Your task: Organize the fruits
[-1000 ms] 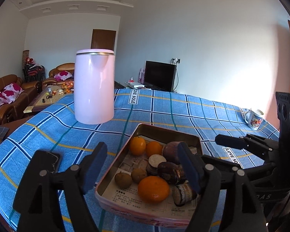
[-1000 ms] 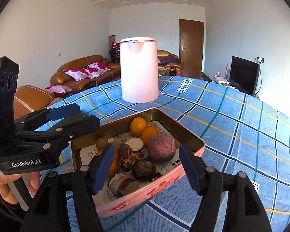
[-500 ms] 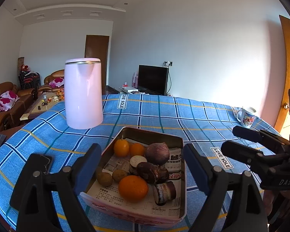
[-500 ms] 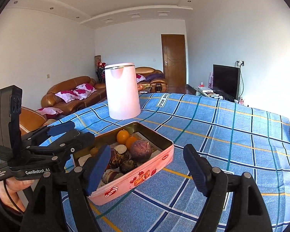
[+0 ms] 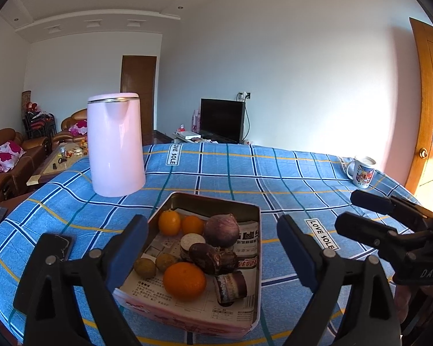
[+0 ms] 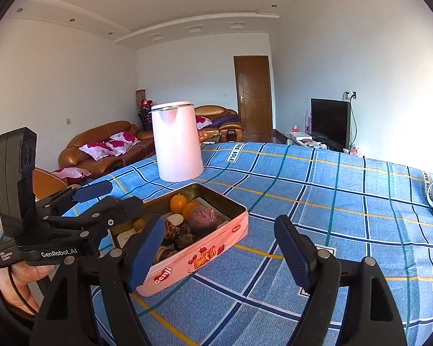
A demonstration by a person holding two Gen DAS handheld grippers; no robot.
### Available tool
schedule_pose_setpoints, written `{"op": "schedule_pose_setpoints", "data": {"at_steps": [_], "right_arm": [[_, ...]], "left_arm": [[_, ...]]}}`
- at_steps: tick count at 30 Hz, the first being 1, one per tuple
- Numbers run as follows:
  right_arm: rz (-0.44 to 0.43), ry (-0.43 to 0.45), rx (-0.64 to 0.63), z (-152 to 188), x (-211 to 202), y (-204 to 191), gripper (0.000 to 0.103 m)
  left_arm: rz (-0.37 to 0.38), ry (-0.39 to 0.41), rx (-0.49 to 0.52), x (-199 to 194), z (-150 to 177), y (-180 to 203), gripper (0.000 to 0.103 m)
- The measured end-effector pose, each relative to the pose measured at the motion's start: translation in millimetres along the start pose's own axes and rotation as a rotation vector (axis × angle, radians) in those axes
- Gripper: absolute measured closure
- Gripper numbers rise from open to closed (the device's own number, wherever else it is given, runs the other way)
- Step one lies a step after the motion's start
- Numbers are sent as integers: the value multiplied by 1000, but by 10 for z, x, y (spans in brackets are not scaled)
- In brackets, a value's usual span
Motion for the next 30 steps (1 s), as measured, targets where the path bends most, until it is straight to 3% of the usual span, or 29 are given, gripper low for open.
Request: {"op": "schedule_pose_setpoints", "data": {"at_steps": [30], "right_arm": [[15,7,23,44,-103,135,23]], "left_arm": [[-7,11,37,-25,-51,155,0]]}}
Point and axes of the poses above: each gripper's, at about its wrist camera, not at the fingertips, and x roughly the way its jaws point, y to its right, z to its underside, the point moved 8 cm from there along x, roughly the way its jaws point, and after that the axes turned 11 degrees about z, right-handed, at the moved point
